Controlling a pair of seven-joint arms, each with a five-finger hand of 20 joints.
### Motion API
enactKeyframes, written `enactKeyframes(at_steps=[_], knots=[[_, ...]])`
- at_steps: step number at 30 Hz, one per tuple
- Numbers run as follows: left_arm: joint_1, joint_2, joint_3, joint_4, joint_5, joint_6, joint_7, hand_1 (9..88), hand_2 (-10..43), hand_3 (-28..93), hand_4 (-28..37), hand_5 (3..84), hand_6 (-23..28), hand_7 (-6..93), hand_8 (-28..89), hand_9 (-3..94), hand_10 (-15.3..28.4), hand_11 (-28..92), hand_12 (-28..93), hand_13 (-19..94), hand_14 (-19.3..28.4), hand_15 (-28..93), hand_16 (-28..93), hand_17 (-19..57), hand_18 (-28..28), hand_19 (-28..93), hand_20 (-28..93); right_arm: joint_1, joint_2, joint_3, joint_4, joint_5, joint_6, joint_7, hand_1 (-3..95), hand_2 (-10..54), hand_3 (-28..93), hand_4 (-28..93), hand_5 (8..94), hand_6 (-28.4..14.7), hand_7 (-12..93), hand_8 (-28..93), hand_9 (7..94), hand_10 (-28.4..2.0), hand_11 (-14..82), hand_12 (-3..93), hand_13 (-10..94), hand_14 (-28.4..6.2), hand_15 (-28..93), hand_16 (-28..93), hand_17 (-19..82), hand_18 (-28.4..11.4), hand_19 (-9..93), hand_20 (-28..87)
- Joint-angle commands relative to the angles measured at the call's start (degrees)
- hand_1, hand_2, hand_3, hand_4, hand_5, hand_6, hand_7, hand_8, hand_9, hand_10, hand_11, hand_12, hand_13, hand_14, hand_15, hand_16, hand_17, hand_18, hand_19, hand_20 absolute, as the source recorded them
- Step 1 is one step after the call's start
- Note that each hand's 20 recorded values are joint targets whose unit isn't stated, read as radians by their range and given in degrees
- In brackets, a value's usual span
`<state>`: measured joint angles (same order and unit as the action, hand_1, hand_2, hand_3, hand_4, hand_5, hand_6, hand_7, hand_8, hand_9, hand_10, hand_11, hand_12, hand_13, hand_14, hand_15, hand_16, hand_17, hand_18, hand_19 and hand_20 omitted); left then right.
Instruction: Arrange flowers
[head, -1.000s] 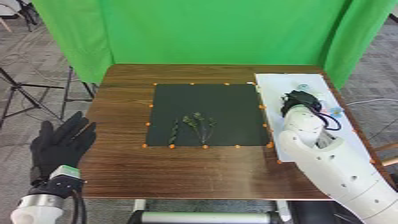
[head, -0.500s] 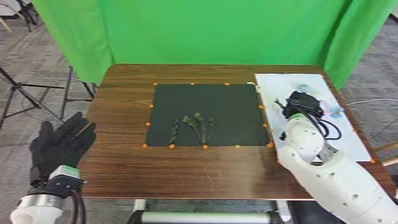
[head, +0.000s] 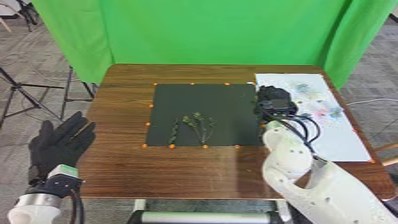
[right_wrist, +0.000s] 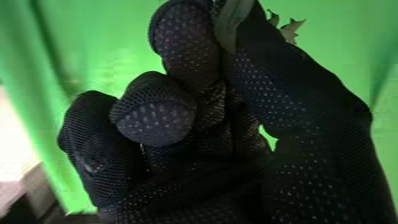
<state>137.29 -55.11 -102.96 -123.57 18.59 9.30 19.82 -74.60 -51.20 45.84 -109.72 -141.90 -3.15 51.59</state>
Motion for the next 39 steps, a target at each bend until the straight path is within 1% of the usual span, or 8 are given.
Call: enactKeyframes(at_steps=[1,2,7,17,23,28,36,39], knots=[[0.63,0.45,0.87,-0.15,-3.72,-0.7,1.88,25.5,13.1,69,-28.3,37.4,8.6,16.3,-10,29.2,15.0,21,10,20,15.1,35,-10,-7.0,11.7,29,6,-0.73,-4.04,-3.48,2.03,-0.67,-5.51,-2.56,60.4,-9.5,72,-27,75.6,-3.0,36,18,88.1,-9.7,29.6,50.3,84,-7.4,65,39,64,-17.4,93,56],[0.92,0.52,0.77,-0.15,-4.48,-0.86,2.32,25.5,12.9,69,-28.3,37.4,8.6,16.3,-10,29.3,15.0,21,10,20,15.2,36,-10,-7.0,11.7,29,6,-0.83,-4.25,-3.8,2.22,0.02,-5.87,-2.48,60.4,-9.5,72,-27,75.6,-3.0,36,19,88.1,-9.7,29.6,50.4,84,-7.5,65,39,64,-17.4,93,56],[1.04,0.93,0.52,-0.43,-3.33,-0.33,2.37,26.1,13.5,71,-28.2,37.6,8.6,16.2,-10,29.5,15.0,21,10,20,15.1,36,-10,-7.1,11.9,29,6,-1.77,-5.04,-3.82,2.36,0.56,-7.07,-2.66,60.4,-9.5,72,-27,75.4,-2.9,36,18,87.9,-9.8,29.6,50.6,84,-7.4,65,39,64,-17.6,93,56],[0.56,0.63,0.92,-0.15,-3.41,-0.96,2.66,27.1,14.0,73,-28.3,37.8,8.5,16.3,-10,29.9,15.0,22,10,20,15.1,36,-10,-7.0,11.9,29,6,-1.83,-5.82,-4.02,1.15,5.58,-10.2,-3.18,59.0,-9.5,70,-26,74.4,-2.8,37,18,86.8,-10.1,31.2,49.9,83,-7.4,65,39,63,-17.6,93,55],[0.04,0.62,1.73,0.12,-5.46,-0.55,3.01,27.3,13.9,73,-28.3,37.8,8.5,16.4,-10,29.9,14.9,22,10,21,15.1,36,-10,-6.9,12.0,29,6,-0.85,-5.18,-4.0,1.08,7.28,-9.13,-3.46,50.3,-9.5,63,-25,72.0,-4.4,32,14,82.2,-13.6,41.1,34.6,81,-8.4,65,39,62,-17.5,93,53],[0.22,-0.24,1.09,0.42,-2.27,-2.28,1.26,27.0,12.8,71,-28.3,37.9,8.5,16.4,-10,30.0,14.8,22,10,21,15.1,36,-10,-6.8,12.0,29,6,-0.87,-5.0,-2.92,0.45,8.92,-10.7,-3.37,41.0,-9.5,69,-27,71.0,-4.7,27,-9,81.3,-14.3,41.8,31.9,80,-8.8,66,38,61,-17.1,93,50],[0.07,-0.35,0.57,0.37,-2.26,-2.58,0.47,26.7,11.8,70,-28.3,37.7,8.5,16.0,-10,29.8,14.7,21,10,20,15.2,35,-9,-6.8,12.2,28,6,-2.32,-4.77,-1.16,-1.79,9.53,-11.69,-3.22,38.2,-9.5,68,-26,70.3,-5.3,24,-10,80.9,-14.7,41.1,31.7,80,-8.8,65,38,61,-16.6,93,48],[0.17,-0.31,0.54,0.37,-2.26,-2.61,0.5,26.7,11.6,70,-28.3,37.6,8.5,15.7,-10,29.8,14.7,21,10,20,15.2,34,-9,-6.8,12.3,28,6,-3.68,-3.82,0.9,-4.36,8.57,-8.11,-3.26,38.0,-9.5,67,-27,70.2,-5.5,23,-10,80.9,-14.7,41.0,31.6,80,-8.7,65,38,61,-16.5,93,48]])
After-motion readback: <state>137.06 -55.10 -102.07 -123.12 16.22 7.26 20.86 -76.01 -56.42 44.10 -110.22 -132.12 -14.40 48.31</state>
